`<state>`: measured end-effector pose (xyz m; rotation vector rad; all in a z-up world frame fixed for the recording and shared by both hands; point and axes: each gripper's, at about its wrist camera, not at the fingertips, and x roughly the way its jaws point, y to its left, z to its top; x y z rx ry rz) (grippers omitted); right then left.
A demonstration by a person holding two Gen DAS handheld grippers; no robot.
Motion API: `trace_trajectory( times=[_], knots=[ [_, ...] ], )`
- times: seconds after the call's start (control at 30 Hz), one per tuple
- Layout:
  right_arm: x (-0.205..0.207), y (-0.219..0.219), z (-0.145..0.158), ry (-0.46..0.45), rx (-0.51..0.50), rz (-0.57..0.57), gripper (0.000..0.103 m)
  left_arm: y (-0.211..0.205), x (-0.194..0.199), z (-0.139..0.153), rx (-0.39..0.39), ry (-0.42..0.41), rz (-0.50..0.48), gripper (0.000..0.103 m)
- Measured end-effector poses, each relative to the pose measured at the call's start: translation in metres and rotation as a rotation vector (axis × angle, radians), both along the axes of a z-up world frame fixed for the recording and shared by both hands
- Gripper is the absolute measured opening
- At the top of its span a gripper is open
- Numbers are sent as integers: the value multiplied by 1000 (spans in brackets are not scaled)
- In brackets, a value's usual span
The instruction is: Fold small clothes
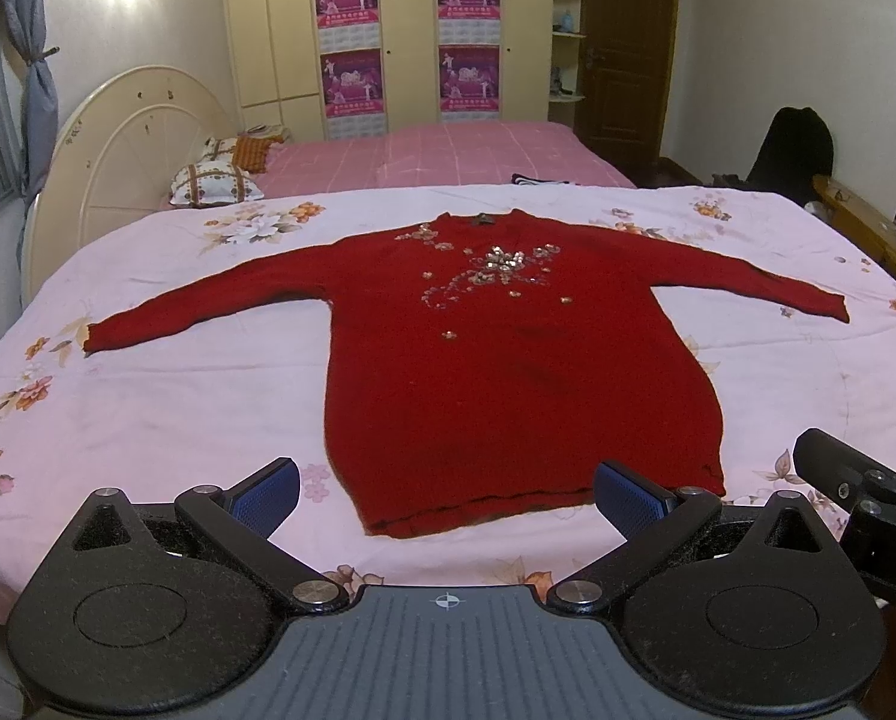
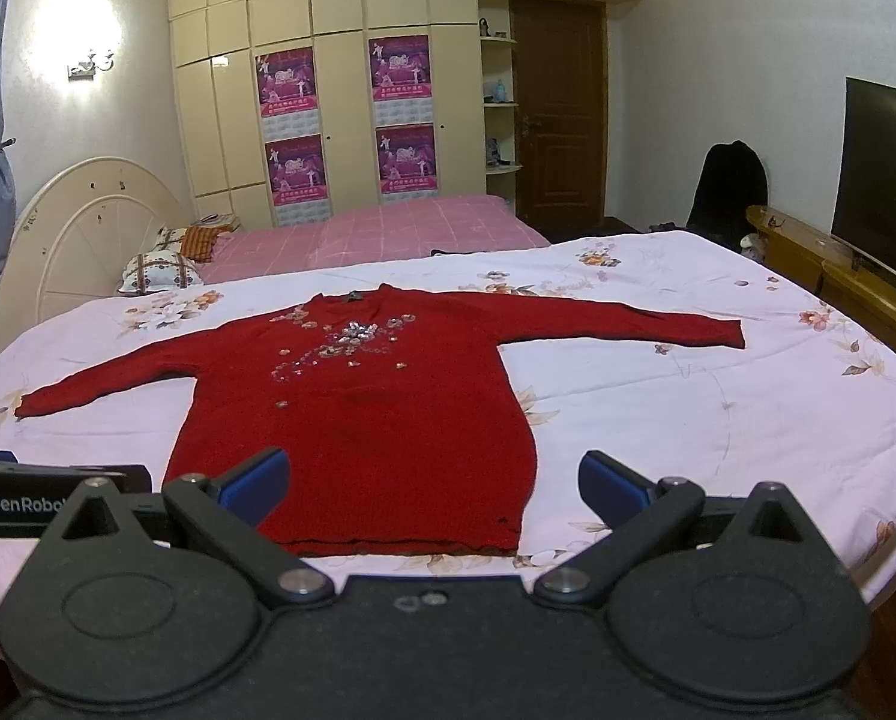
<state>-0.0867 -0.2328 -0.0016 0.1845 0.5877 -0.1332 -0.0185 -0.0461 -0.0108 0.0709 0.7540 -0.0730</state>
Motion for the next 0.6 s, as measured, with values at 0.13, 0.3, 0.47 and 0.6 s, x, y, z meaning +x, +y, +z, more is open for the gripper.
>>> trace_trajectory(
  times=[0.13,0.3,0.47,0.6],
  knots=[
    [3,-2,-1,-3,1,-14,102,-2,4,-2,1,1,-1,103],
    [10,-4,-2,-4,5,-23,102,-4,15,-4,5,-4,6,103],
    [24,-6,-4,-2,-16,-30,102,-4,34,-9,11,0,17,103],
    [39,-12,-8,-14,-13,-48,102,-4,54,-16,-3,7,15,103]
  ],
)
